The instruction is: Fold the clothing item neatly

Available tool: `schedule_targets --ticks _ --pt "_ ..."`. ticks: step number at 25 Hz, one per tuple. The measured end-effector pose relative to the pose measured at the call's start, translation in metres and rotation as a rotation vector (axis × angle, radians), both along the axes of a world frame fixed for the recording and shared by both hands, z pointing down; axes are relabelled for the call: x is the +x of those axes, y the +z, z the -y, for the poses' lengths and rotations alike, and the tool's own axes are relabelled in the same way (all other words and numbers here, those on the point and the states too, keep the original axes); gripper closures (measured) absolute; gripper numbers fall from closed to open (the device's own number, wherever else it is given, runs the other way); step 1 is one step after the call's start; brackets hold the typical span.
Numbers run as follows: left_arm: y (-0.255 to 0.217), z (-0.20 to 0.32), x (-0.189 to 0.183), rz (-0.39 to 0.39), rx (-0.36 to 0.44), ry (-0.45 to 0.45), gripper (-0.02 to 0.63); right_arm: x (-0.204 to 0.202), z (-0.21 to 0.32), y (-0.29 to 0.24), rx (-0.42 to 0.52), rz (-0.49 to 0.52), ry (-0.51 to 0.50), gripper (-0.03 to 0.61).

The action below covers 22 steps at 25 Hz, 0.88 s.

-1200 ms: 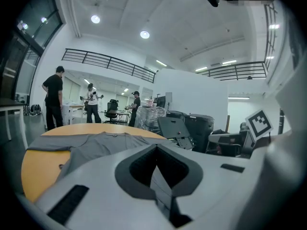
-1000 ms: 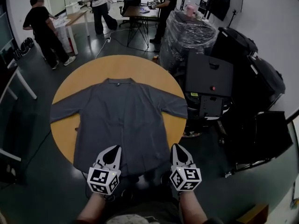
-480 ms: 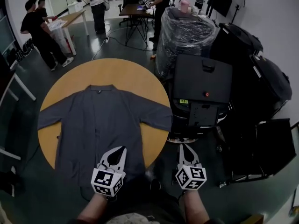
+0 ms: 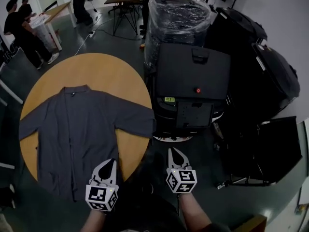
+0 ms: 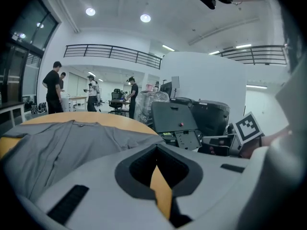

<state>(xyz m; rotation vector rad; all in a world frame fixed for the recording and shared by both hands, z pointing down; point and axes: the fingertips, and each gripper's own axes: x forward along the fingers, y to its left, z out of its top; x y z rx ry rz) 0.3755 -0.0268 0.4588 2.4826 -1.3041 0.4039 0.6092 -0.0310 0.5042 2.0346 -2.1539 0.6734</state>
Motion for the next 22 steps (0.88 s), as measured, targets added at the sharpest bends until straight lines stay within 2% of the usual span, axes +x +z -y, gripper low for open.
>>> schedule_targets --ticks 6,8,11,16,22 --pt "0.037 0.021 0.029 0.029 -0.035 0.030 0.606 -0.001 0.010 0.043 -0.012 -0.009 -0.020 0.591" --pt "0.048 0.031 0.031 0.042 -0.043 0.025 0.606 -0.009 0.018 0.059 -0.015 0.025 -0.041 0.591" --pt "0.062 0.045 0.030 0.051 -0.066 -0.001 0.606 -0.023 0.027 0.086 -0.049 0.080 -0.087 0.529" --pt "0.081 0.064 0.030 0.098 -0.075 -0.004 0.606 -0.038 0.041 0.140 -0.146 -0.011 -0.150 0.485" --pt "0.097 0.079 0.035 0.099 -0.092 -0.029 0.606 -0.040 0.061 0.190 -0.198 -0.097 -0.170 0.480"
